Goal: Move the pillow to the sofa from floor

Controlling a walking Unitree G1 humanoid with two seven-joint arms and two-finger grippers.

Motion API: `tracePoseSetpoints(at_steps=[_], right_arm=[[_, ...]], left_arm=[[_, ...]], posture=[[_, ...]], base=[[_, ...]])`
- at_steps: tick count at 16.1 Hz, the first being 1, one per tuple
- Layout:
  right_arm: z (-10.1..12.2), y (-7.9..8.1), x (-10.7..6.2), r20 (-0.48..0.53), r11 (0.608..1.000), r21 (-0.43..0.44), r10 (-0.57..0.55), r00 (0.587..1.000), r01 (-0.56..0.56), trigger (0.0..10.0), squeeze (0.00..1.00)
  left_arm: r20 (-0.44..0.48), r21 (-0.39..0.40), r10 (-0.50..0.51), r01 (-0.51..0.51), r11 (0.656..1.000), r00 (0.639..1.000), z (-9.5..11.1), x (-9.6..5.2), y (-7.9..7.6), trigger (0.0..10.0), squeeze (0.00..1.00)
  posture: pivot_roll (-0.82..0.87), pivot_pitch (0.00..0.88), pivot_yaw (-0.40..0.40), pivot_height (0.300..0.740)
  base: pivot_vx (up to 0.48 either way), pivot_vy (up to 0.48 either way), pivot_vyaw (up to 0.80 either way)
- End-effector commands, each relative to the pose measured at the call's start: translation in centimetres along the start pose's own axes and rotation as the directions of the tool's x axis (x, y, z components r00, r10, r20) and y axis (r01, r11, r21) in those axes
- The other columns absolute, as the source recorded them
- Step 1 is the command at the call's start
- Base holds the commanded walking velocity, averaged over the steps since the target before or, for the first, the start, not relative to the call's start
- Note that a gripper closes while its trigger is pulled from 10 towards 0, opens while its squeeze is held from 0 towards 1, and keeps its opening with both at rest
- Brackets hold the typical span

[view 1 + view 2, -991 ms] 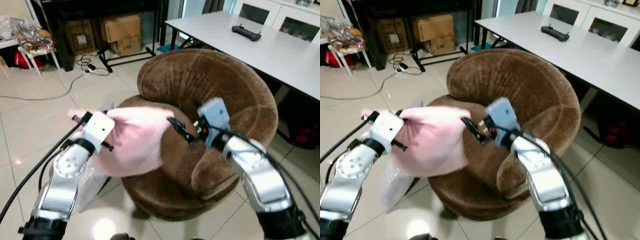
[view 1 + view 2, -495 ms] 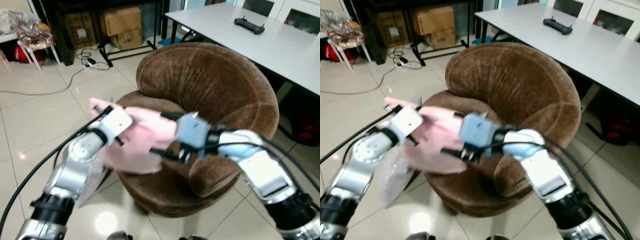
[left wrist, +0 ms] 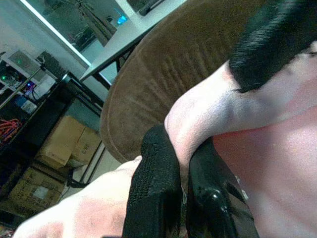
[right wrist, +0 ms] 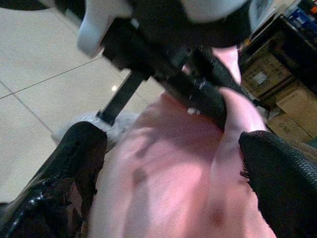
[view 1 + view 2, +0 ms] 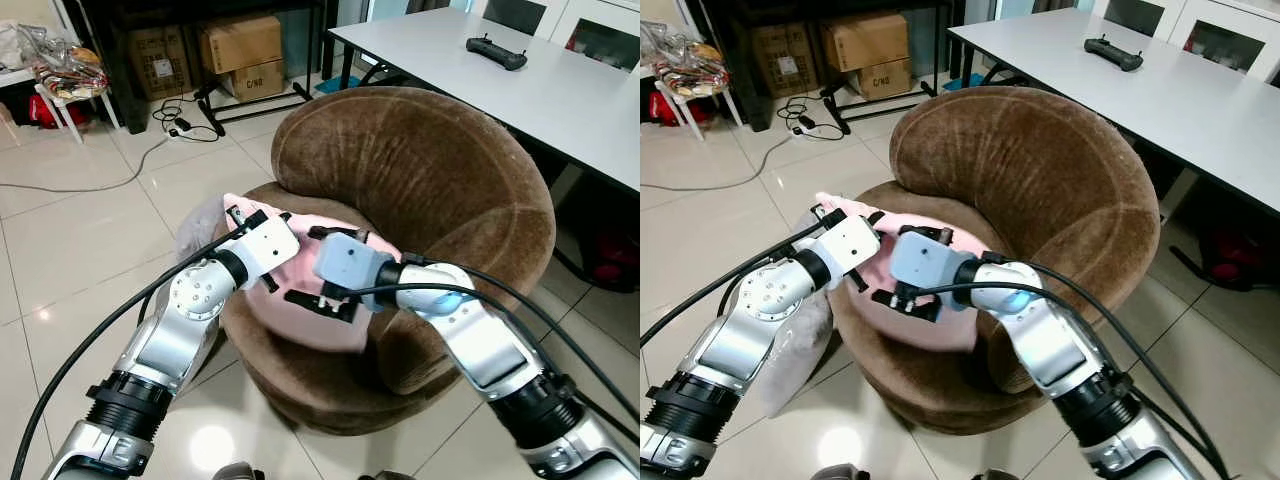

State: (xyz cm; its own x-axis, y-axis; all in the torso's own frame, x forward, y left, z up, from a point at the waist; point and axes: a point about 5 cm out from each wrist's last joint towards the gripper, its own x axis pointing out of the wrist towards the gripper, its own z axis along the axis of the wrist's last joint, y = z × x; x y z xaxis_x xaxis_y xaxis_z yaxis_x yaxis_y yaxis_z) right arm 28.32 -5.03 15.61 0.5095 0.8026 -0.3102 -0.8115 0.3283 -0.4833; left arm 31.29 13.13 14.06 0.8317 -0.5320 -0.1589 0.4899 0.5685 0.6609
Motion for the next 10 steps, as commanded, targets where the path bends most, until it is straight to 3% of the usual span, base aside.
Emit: tracePoseSetpoints(at_steps=[1,3,6,10], right_arm=[[0.6,-0.8,-0.1,0.033,0.998,0.030,-0.055,0.998,0.054,10.0,0.00],[0.9,-1.0,0.0,0.054,0.996,0.052,-0.073,0.996,0.070,10.0,0.00],[-0.2,-1.2,0.2,-0.018,0.994,0.043,-0.096,0.995,0.097,10.0,0.00],[-3.2,-0.5,0.7,-0.184,0.996,0.030,-0.073,0.980,0.080,10.0,0.00]], left_arm=[[0.050,0.028,-0.014,0.013,1.000,0.999,1.1,0.6,0.2,10.0,0.00],[0.048,0.034,-0.018,0.017,0.999,0.999,1.0,0.7,0.1,10.0,0.00],[0.064,0.040,-0.035,0.032,0.999,0.997,1.4,0.8,0.1,10.0,0.00],[0.129,0.061,-0.088,0.081,0.995,0.988,2.9,1.1,-0.5,10.0,0.00]], posture=[[0.04,0.000,-0.031,0.740],[0.03,0.000,-0.030,0.740],[0.03,0.000,-0.028,0.740],[0.03,0.000,-0.028,0.740]], base=[[0.000,0.000,0.00],[0.000,0.000,0.00],[0.000,0.000,0.00],[0.000,0.000,0.00]])
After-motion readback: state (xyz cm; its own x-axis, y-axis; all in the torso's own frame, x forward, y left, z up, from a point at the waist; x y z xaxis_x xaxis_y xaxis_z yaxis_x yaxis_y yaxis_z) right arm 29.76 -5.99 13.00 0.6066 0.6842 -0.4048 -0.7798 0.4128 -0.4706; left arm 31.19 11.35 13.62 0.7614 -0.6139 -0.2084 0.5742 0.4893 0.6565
